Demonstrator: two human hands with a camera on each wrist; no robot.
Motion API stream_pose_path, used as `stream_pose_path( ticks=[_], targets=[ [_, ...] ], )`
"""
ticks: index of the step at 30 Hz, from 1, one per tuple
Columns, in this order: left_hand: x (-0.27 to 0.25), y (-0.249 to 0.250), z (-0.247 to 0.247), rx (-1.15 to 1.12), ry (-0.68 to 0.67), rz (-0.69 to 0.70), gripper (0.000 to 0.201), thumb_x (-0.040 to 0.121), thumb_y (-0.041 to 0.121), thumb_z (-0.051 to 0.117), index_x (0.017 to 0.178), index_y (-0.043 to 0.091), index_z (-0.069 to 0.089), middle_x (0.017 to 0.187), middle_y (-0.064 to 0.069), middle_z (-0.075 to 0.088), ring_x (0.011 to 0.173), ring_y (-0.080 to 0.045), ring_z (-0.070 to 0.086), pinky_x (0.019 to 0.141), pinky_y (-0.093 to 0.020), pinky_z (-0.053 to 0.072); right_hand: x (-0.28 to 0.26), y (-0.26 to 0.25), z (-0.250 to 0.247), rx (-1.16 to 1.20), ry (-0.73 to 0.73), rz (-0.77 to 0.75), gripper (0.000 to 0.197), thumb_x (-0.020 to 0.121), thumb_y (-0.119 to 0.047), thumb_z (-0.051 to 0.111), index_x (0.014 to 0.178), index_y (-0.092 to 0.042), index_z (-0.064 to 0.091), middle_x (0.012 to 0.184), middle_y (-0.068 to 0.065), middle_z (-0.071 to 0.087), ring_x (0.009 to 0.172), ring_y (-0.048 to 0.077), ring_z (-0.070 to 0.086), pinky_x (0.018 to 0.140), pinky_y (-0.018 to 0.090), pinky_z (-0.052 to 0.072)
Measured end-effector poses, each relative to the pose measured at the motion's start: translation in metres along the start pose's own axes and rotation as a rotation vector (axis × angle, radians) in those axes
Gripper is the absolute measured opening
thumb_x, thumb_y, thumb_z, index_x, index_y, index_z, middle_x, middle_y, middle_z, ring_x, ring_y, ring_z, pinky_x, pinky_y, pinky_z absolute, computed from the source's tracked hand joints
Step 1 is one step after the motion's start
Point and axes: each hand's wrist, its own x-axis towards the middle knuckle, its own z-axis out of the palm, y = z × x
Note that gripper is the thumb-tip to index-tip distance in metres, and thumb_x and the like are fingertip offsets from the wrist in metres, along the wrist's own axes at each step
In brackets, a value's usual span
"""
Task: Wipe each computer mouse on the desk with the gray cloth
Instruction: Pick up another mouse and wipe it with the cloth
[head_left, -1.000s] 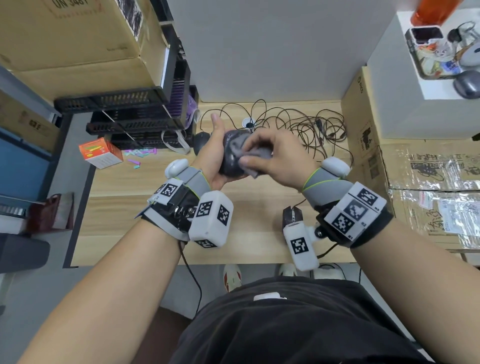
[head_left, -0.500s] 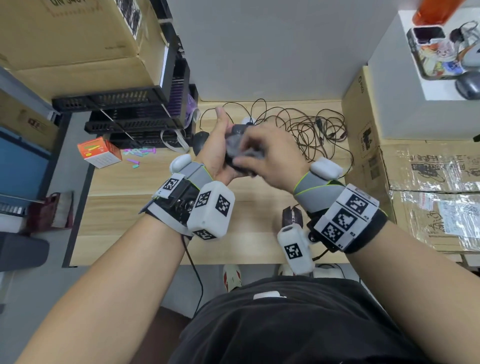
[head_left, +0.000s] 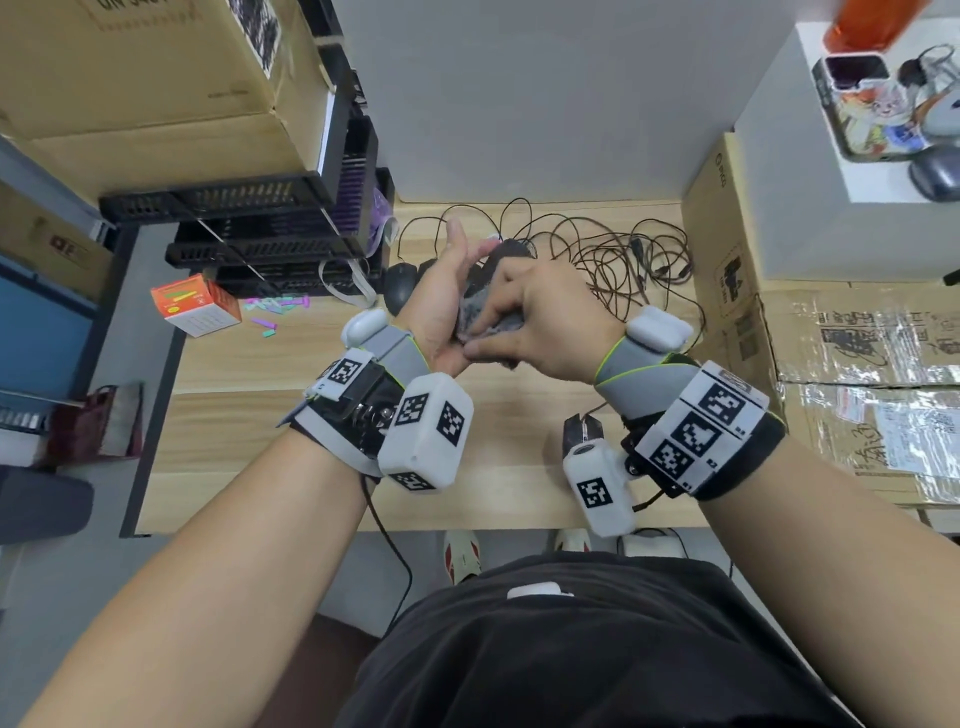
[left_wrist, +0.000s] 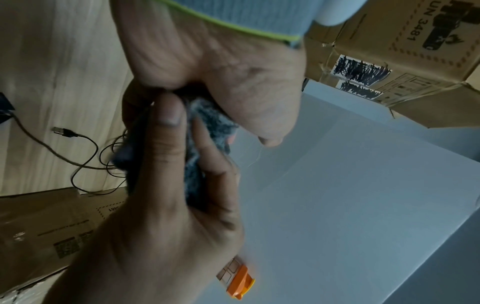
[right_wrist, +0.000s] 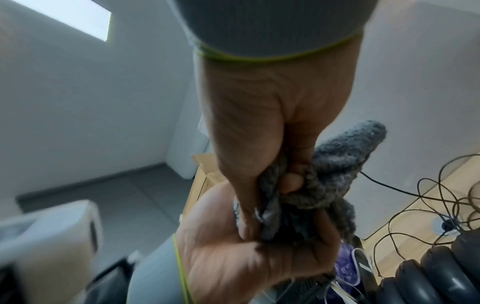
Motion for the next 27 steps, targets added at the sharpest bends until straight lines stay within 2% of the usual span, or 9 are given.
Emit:
stream_pose_path(
  ticks=[3,6,8,13,15,19,23,25,27],
  targets=[
    [-0.001,0.0,-0.002,-0.011,-0.126,-0.058,0.079,0.094,0.079,0.014,0.134,0.025,0.056,0.109,-0.009,0.068,0.081,-0.027,0.065,0.071,-0.037,0.05,0.006,0.011,-0.013,0.099,0.17,0.096,0.015,0.069,-0.033,0.084,0.079,-0.026,0.076,0.077,-0.014,0.057,0.072,0.002,0.053,0.071,0.021,0.041],
    [-0.004,-0.002,0.0,0.041,-0.205,-0.043,0.083,0.093,0.079,0.01,0.138,0.024,0.053,0.106,-0.005,0.066,0.075,-0.021,0.065,0.069,-0.035,0.045,0.014,0.021,-0.029,0.132,0.435,0.247,0.011,0.074,-0.036,0.079,0.081,-0.032,0.07,0.084,-0.002,0.064,0.075,0.01,0.056,0.074,0.027,0.045],
    [-0.004,-0.001,0.003,0.034,-0.201,-0.037,0.08,0.094,0.078,0.01,0.133,0.024,0.054,0.102,-0.004,0.066,0.072,-0.021,0.064,0.068,-0.033,0.044,0.015,0.021,-0.029,0.101,0.398,0.221,0.009,0.079,-0.034,0.076,0.086,-0.03,0.072,0.086,-0.001,0.062,0.079,0.01,0.056,0.077,0.028,0.044],
    [-0.006,0.003,0.003,0.054,-0.156,-0.07,0.081,0.09,0.083,0.008,0.113,0.028,0.063,0.1,-0.003,0.068,0.088,-0.023,0.061,0.077,-0.038,0.051,0.008,0.01,-0.018,0.054,0.016,0.005,0.016,0.079,-0.029,0.078,0.094,-0.027,0.077,0.083,-0.007,0.05,0.075,0.003,0.051,0.074,0.017,0.04],
    [-0.01,0.001,0.001,0.092,-0.164,-0.072,0.085,0.089,0.083,0.008,0.121,0.027,0.063,0.097,0.0,0.073,0.086,-0.02,0.068,0.075,-0.038,0.056,0.011,0.015,-0.024,0.171,0.049,0.052,0.02,0.08,-0.024,0.077,0.1,-0.024,0.076,0.083,-0.004,0.056,0.071,0.005,0.056,0.072,0.024,0.048],
    [-0.01,0.002,-0.001,0.095,-0.14,-0.045,0.081,0.09,0.083,0.015,0.13,0.03,0.063,0.118,0.001,0.072,0.102,-0.022,0.07,0.071,-0.038,0.055,0.012,0.022,-0.028,0.313,0.182,0.193,0.042,0.083,-0.032,0.073,0.121,-0.021,0.061,0.103,-0.002,0.063,0.091,0.011,0.063,0.087,0.029,0.051],
    [-0.008,0.005,-0.002,0.138,-0.074,-0.019,0.081,0.09,0.083,0.019,0.135,0.029,0.059,0.119,-0.003,0.073,0.098,-0.024,0.073,0.065,-0.036,0.057,0.009,0.023,-0.019,0.302,0.132,0.179,0.021,0.087,-0.032,0.06,0.105,-0.035,0.07,0.088,-0.001,0.066,0.079,0.019,0.064,0.079,0.046,0.055],
    [-0.007,0.005,-0.001,0.192,-0.034,-0.018,0.081,0.088,0.084,0.016,0.133,0.031,0.059,0.116,-0.002,0.075,0.089,-0.022,0.075,0.062,-0.034,0.058,0.007,0.02,-0.018,0.192,0.15,0.151,0.021,0.086,-0.03,0.058,0.093,-0.046,0.07,0.083,-0.002,0.059,0.079,0.019,0.059,0.078,0.041,0.051],
    [-0.003,0.006,-0.001,0.19,-0.003,-0.019,0.087,0.086,0.085,0.011,0.137,0.029,0.054,0.107,-0.001,0.075,0.07,-0.018,0.071,0.055,-0.029,0.054,0.004,0.011,-0.016,0.104,0.111,0.071,0.02,0.086,-0.028,0.061,0.1,-0.029,0.075,0.087,0.0,0.058,0.085,0.02,0.058,0.081,0.035,0.047]
  ],
)
